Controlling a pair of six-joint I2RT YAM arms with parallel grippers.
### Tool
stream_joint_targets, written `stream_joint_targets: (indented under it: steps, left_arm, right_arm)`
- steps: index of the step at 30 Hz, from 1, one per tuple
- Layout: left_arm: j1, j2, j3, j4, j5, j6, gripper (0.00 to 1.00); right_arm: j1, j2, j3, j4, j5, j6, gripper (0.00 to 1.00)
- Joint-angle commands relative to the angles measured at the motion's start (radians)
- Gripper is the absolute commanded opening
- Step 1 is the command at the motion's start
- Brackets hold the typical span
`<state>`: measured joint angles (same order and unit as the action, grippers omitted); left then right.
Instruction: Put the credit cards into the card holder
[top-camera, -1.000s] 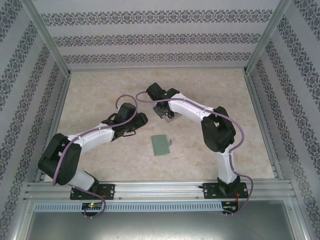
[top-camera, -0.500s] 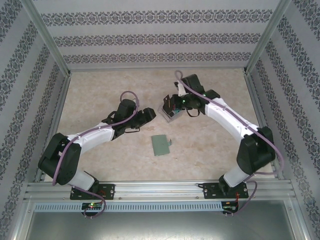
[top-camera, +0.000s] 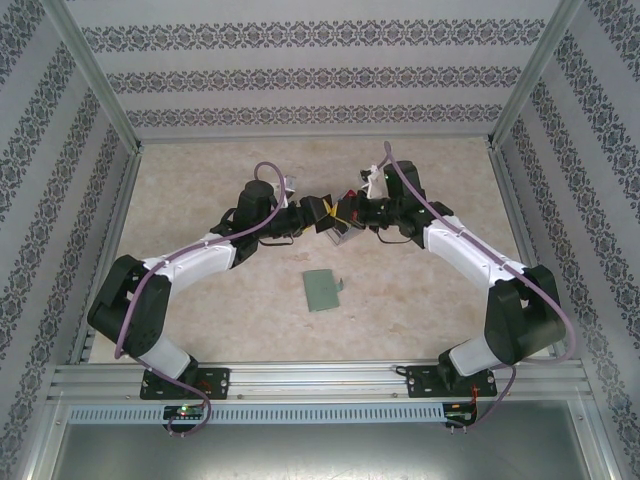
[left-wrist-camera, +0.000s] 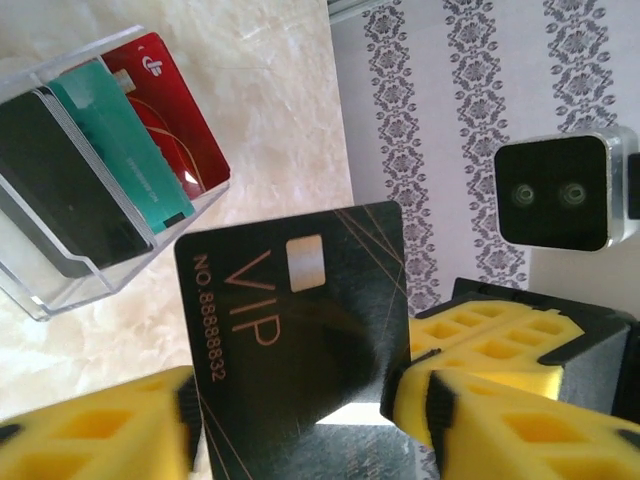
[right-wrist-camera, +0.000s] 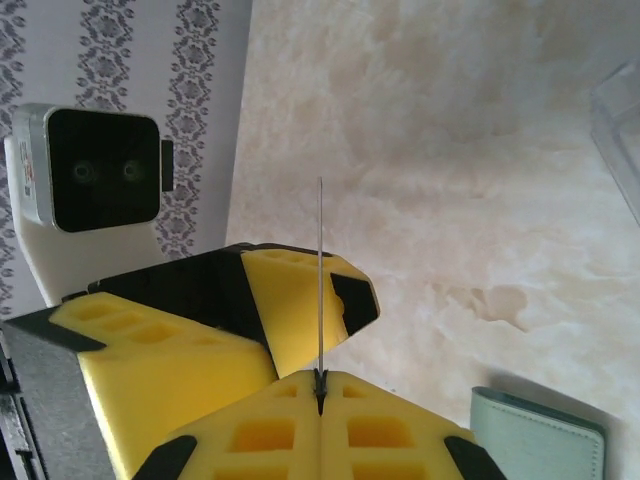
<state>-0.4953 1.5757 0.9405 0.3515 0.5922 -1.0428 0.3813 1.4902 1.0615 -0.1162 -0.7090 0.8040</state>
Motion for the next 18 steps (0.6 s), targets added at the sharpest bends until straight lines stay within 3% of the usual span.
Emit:
stream_joint_targets:
  steps: [1,12,18]
  left_arm:
    - [0.012,-0.003,0.013,0.078,0.028,-0.023,0.47]
    - [0.011,-0.014,0.045,0.011,0.073,0.034,0.01]
    - [0.01,-0.011,0.04,0.068,0.136,0.006,0.0]
  right_arm:
    - [-0.024,-0.017,-0.035,0.082,-0.063,0.057,0.03]
    - [-0.048,-0.018,-0.036,0.129,-0.154,0.044,0.15]
    - [-0.066,-0.012,-0.024,0.147,-0.203,0.044,0.27]
